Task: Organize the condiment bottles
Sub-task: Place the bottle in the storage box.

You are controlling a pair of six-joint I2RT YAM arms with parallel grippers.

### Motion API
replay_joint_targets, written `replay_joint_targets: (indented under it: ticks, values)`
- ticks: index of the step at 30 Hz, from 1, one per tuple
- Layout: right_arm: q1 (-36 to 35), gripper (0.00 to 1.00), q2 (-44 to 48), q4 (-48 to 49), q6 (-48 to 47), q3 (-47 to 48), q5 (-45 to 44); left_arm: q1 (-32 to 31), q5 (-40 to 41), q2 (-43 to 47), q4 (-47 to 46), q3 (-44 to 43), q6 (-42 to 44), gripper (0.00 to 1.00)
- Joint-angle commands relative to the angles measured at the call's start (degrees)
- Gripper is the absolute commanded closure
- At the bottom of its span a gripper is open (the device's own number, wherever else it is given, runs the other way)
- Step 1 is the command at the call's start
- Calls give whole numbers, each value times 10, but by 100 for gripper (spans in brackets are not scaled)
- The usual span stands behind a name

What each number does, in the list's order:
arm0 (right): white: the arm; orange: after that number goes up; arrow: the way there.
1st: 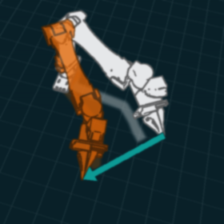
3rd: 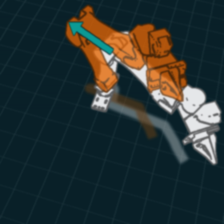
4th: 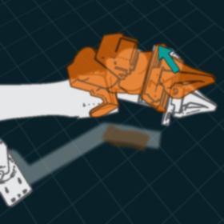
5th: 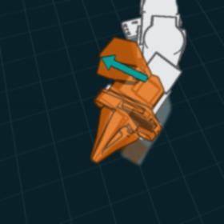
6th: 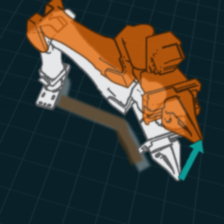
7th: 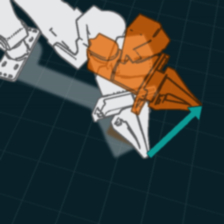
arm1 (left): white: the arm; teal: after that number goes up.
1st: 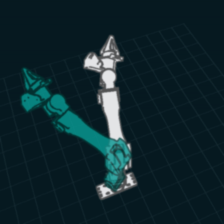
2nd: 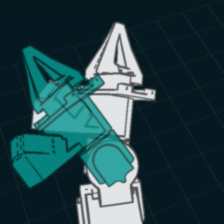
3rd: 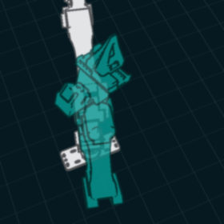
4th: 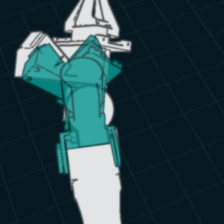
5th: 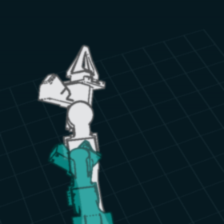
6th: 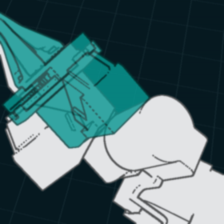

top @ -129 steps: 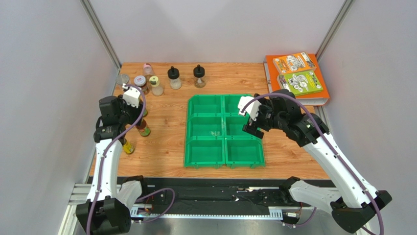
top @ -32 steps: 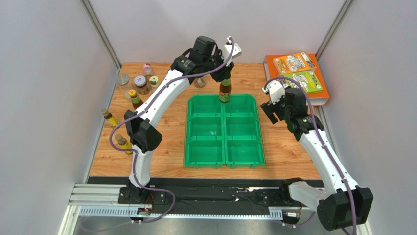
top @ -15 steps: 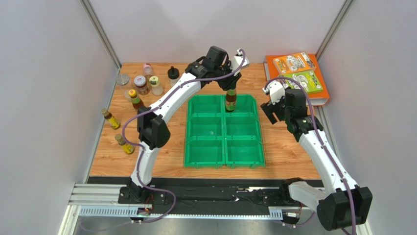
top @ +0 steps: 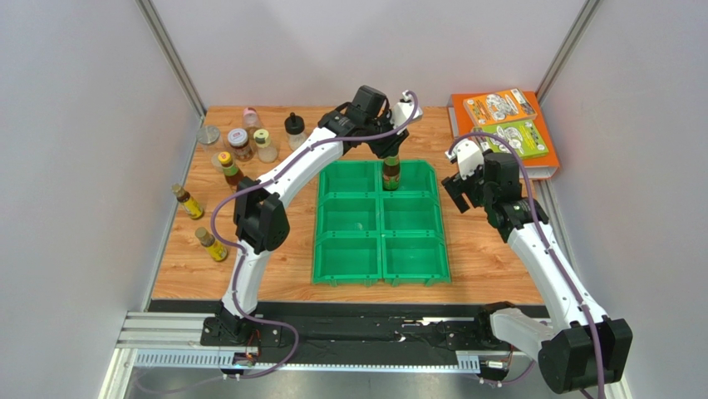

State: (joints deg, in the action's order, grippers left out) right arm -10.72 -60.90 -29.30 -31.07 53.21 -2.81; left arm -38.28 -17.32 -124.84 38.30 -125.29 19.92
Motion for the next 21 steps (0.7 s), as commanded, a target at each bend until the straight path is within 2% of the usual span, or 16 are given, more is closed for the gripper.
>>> replay_joint_targets:
  ticks: [1, 2, 5, 10, 13, 14, 21]
  values:
    - [2, 13, 15, 20, 13, 4, 11, -3, -3, 31, -52, 2, 20, 64]
    - [2, 13, 15, 19, 14, 5, 12, -3, -3, 32, -53, 7, 21, 49]
    - [2, 13, 16, 15, 19, 10, 16, -3, -1, 37, -54, 15, 24, 33]
    - [2, 13, 24, 15, 20, 7, 17, -4, 8, 38, -48, 15, 26, 21]
    - [3, 13, 26, 15, 22, 6, 18, -3, 12, 46, -47, 15, 24, 10]
    - [3, 13, 27, 14, 22, 6, 18, -3, 12, 51, -48, 15, 22, 2]
    - [3, 13, 27, 12, 23, 6, 20, 7, 50, 136, -57, 13, 18, 1]
